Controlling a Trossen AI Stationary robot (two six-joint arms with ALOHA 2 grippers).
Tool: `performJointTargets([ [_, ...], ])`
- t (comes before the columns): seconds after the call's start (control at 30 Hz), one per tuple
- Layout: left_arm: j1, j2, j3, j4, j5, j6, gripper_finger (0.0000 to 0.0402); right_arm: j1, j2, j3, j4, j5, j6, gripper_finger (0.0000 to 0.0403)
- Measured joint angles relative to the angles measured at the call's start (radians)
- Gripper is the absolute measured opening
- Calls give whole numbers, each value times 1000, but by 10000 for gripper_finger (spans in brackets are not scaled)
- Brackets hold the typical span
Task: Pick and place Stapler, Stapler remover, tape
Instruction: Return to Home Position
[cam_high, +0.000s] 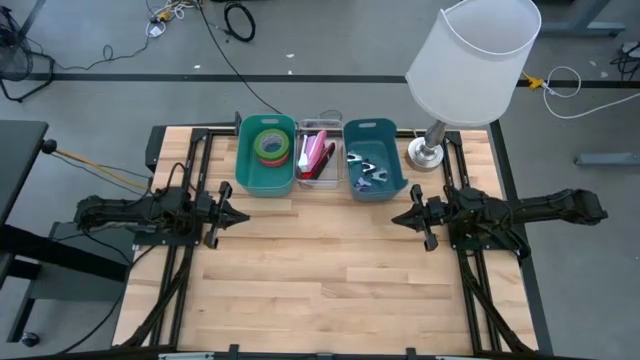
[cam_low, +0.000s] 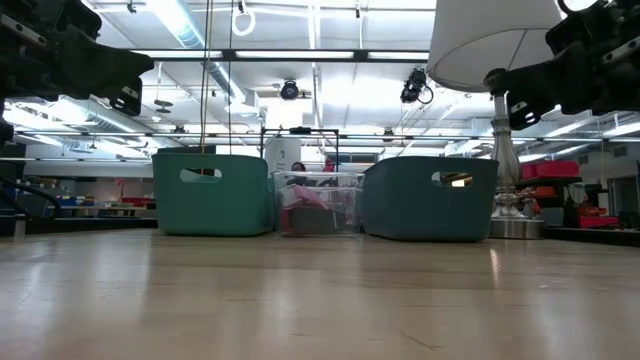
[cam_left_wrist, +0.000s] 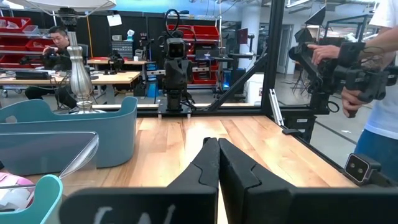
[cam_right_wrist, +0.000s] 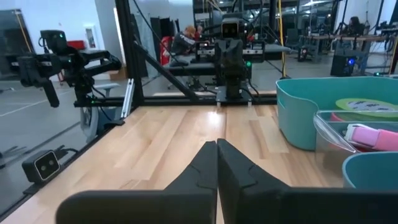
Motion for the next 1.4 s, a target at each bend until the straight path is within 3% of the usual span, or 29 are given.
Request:
performJointTargets([
  [1.1, 0, 0, 0, 0, 0, 0, 3, 0, -344, -2, -378, 54, -6, 2],
  [1.4, 0, 0, 0, 0, 0, 0, 3, 0, -410, -2, -400, 55, -6, 2],
])
